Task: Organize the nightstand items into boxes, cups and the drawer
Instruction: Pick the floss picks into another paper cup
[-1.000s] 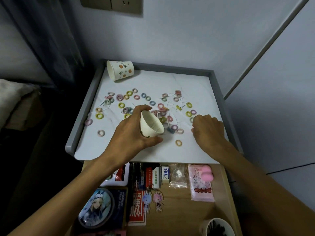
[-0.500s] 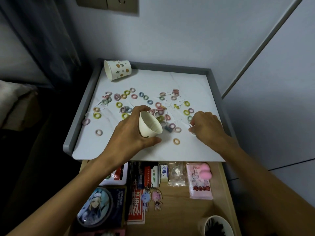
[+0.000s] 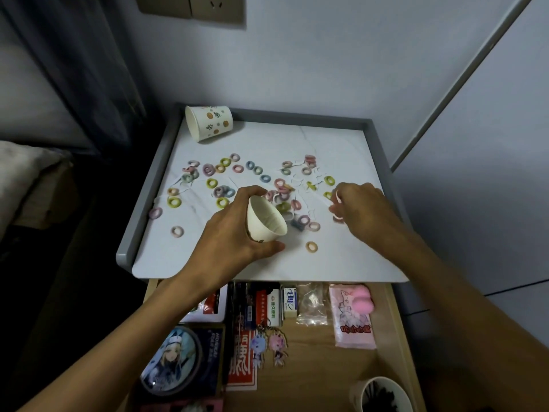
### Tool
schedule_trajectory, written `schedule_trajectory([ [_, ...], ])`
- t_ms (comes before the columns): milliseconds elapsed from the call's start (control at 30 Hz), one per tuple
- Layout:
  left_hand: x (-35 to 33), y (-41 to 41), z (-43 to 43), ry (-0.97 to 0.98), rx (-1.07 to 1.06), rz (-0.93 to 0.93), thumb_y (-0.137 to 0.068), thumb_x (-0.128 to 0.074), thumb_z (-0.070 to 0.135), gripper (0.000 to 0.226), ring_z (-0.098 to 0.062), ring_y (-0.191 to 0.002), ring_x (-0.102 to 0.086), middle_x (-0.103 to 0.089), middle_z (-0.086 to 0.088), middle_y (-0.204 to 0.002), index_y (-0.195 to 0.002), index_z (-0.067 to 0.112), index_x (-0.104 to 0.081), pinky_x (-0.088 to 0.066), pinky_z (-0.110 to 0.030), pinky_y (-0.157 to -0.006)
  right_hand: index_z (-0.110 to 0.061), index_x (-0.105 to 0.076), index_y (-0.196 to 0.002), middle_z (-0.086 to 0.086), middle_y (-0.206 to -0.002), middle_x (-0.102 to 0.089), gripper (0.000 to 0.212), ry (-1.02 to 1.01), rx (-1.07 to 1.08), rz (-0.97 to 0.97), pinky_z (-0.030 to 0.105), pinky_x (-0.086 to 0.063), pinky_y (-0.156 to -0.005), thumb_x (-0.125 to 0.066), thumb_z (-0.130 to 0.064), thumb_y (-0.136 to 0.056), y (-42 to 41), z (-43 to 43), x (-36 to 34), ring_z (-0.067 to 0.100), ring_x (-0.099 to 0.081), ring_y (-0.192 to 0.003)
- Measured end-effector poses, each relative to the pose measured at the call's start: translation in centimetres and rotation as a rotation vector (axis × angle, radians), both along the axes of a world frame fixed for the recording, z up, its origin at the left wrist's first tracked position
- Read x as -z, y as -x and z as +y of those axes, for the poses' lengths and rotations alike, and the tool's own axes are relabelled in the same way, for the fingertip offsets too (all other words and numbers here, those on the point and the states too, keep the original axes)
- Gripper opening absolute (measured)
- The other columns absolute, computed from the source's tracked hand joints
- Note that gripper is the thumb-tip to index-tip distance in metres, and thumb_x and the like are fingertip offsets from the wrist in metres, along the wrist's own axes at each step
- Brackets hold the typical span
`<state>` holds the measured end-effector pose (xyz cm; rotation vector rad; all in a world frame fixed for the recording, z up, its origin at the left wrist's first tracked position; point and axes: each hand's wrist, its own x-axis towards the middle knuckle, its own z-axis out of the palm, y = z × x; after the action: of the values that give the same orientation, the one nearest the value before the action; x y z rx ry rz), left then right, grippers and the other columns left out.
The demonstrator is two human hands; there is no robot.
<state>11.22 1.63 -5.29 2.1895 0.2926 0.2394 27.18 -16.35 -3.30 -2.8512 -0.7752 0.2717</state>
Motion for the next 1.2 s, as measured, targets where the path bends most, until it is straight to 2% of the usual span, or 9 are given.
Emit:
schedule_trajectory([
  [67,0.0,0.0,-0.1,-0.006,0.002,0.002,-0.069,-0.087,0.037,0.079,-0.009,-0.094,-0.059,-0.054,0.022,-0.105,-0.132,0.036,-0.040,-0.053,-0.031,-0.079,-0.013,-0.062,-0.102,0.005,-0.093,-0.067,0.008,-0.202,-0.040,0.145,0.023,-0.050,-0.062,-0.062,-0.018,-0.096,0.2,0.5,-1.4,0.009,-0.063,-0.071],
  [133,0.0,-0.1,-0.1,-0.015,0.004,0.003,-0.070,-0.088,0.037,0.080,-0.010,-0.094,-0.059,-0.055,0.021,-0.106,-0.133,0.035,-0.040,-0.053,-0.032,-0.081,-0.015,-0.061,-0.096,0.007,-0.088,-0.070,0.001,-0.305,-0.191,0.241,0.029,-0.054,-0.065,-0.062,-0.015,-0.096,1.1,1.0,-3.0,0.010,-0.066,-0.068],
  [267,0.1,-0.1,-0.4,-0.052,0.033,-0.012,-0.069,-0.088,0.036,0.082,-0.008,-0.090,-0.061,-0.057,0.020,-0.104,-0.133,0.037,-0.038,-0.054,-0.035,-0.078,-0.013,-0.063,-0.100,-0.012,-0.076,-0.061,0.005,-0.153,-0.488,0.359,0.015,-0.044,-0.061,-0.060,-0.014,-0.096,3.5,1.9,-3.8,-0.001,-0.061,-0.066],
  [333,0.1,0.0,-0.7,-0.091,0.072,-0.031,-0.069,-0.087,0.036,0.084,-0.007,-0.088,-0.061,-0.059,0.018,-0.107,-0.135,0.038,-0.036,-0.054,-0.037,-0.076,-0.014,-0.063,-0.102,-0.015,-0.075,-0.054,0.009,-0.066,-0.570,0.304,0.019,-0.037,-0.062,-0.056,-0.017,-0.098,4.1,2.3,-3.5,0.001,-0.054,-0.068],
  [433,0.2,0.1,-1.2,-0.136,0.129,-0.046,-0.069,-0.086,0.037,0.091,-0.011,-0.094,-0.063,-0.062,0.014,-0.116,-0.140,0.038,-0.029,-0.054,-0.041,-0.081,-0.013,-0.066,-0.098,-0.005,-0.083,-0.061,0.013,-0.069,-0.616,0.244,0.029,-0.045,-0.070,-0.054,-0.019,-0.098,4.5,2.6,-3.3,0.008,-0.057,-0.075],
  [567,0.2,0.1,-1.2,-0.110,0.144,-0.050,-0.069,-0.086,0.035,0.096,-0.007,-0.096,-0.064,-0.062,0.016,-0.114,-0.142,0.042,-0.024,-0.054,-0.039,-0.084,-0.022,-0.066,-0.088,-0.006,-0.084,-0.063,0.010,-0.182,-0.581,0.246,0.025,-0.044,-0.069,-0.061,-0.014,-0.093,5.1,2.9,-2.9,0.008,-0.058,-0.075],
  [733,0.1,0.1,-1.0,-0.081,0.135,-0.069,-0.068,-0.087,0.032,0.095,-0.001,-0.094,-0.063,-0.059,0.025,-0.108,-0.139,0.045,-0.025,-0.055,-0.036,-0.082,-0.014,-0.072,-0.106,-0.008,-0.089,-0.067,0.024,-0.379,-0.508,0.286,0.009,-0.044,-0.070,-0.070,-0.004,-0.084,5.2,2.9,-2.7,0.000,-0.061,-0.076],
  [900,0.4,-0.1,-0.6,-0.084,0.098,-0.049,-0.067,-0.088,0.036,0.096,0.000,-0.091,-0.060,-0.055,0.030,-0.103,-0.138,0.044,-0.026,-0.054,-0.031,-0.078,-0.012,-0.074,-0.099,-0.018,-0.087,-0.064,0.021,-0.572,-0.372,0.268,0.008,-0.049,-0.077,-0.074,0.001,-0.082,5.0,2.7,-2.0,0.000,-0.065,-0.085],
  [1200,0.5,0.0,-0.3,-0.047,0.054,-0.035,-0.065,-0.090,0.038,0.099,-0.005,-0.095,-0.060,-0.057,0.020,-0.111,-0.141,0.041,-0.028,-0.053,-0.030,-0.083,-0.013,-0.071,-0.094,-0.004,-0.090,-0.073,0.018,-0.812,-0.230,0.448,0.019,-0.055,-0.082,-0.071,0.002,-0.084,4.2,2.5,-2.5,0.009,-0.070,-0.085],
])
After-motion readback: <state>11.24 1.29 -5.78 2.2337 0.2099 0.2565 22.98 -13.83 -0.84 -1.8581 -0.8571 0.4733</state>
